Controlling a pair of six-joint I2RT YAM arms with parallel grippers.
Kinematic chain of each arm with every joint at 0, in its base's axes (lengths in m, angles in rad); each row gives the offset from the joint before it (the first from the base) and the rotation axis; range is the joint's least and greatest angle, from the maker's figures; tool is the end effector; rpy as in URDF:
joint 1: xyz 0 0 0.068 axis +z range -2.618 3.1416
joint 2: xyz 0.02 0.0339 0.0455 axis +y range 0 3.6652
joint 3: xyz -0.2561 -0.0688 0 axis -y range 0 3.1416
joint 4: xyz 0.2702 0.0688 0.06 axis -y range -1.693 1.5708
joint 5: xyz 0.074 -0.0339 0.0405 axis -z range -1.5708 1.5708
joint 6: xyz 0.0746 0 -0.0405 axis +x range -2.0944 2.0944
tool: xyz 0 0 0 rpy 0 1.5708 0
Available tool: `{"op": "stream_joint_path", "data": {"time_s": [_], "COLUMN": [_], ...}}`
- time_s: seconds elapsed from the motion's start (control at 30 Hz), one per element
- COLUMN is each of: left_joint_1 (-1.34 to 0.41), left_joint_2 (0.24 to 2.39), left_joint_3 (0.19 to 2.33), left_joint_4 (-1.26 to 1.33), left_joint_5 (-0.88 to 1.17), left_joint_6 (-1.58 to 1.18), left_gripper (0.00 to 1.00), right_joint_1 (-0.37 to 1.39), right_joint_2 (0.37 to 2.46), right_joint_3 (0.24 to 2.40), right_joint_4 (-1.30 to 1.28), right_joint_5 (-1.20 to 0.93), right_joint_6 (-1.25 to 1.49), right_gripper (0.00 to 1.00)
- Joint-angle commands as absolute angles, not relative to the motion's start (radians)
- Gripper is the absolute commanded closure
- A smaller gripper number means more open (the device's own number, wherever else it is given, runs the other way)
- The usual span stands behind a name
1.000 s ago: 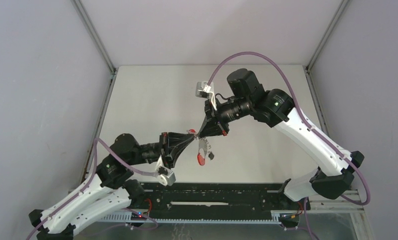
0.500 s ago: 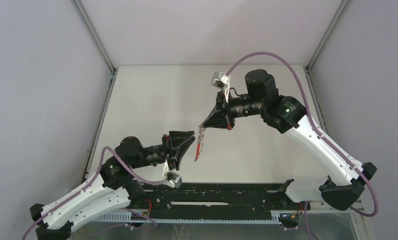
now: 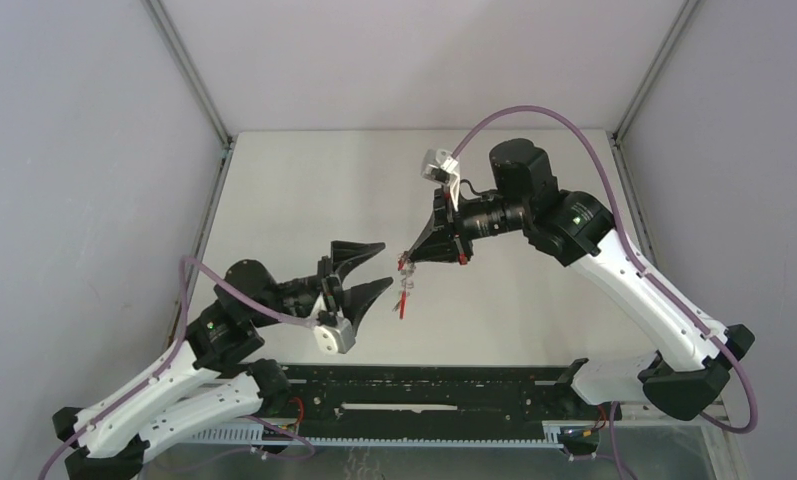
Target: Put the keys on the keyring
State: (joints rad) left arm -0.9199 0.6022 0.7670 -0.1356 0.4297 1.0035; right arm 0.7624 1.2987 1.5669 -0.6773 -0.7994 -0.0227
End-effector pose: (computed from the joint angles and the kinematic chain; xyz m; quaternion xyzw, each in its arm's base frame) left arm 0.1009 -0.1838 0.3662 0.6458 0.2640 -0.1191 0.7065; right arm 0.1883 0.2538 0.4395 -0.4919 0.6298 0.4860 0.3537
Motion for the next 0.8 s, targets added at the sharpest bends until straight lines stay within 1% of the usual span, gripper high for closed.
{"op": "stream_joint_path", "data": {"time_s": [0.0,0.2,0.33,0.43,0.5,0.7,0.77], "left_joint_1": [-0.905,-0.901,-0.898,-0.898,-0.898,-0.897,-0.898], "left_joint_2": [0.615,0.628,0.642,0.641,0.638,0.629,0.629], "left_joint_3": [0.828,0.844,0.853,0.853,0.848,0.829,0.825], "left_joint_4": [-0.103,-0.136,-0.175,-0.173,-0.174,-0.176,-0.176], "left_joint_5": [0.463,0.508,0.532,0.536,0.536,0.55,0.55], "left_joint_6": [0.87,0.866,0.868,0.88,0.892,0.934,0.949], "left_gripper": [0.34,0.38,0.45,0.53,0.63,0.73,0.78], "right_joint_1": [0.79,0.821,0.838,0.843,0.842,0.84,0.839], "right_joint_2": [1.311,1.34,1.358,1.369,1.37,1.375,1.375], "right_joint_3": [1.629,1.661,1.679,1.689,1.69,1.695,1.694], "right_joint_4": [-0.721,-0.783,-0.794,-0.808,-0.808,-0.802,-0.8], "right_joint_5": [-0.845,-0.846,-0.847,-0.842,-0.836,-0.835,-0.832], "right_joint_6": [-0.089,-0.123,-0.128,-0.133,-0.133,-0.126,-0.123], "right_gripper": [1.0,1.0,1.0,1.0,1.0,1.0,1.0]}}
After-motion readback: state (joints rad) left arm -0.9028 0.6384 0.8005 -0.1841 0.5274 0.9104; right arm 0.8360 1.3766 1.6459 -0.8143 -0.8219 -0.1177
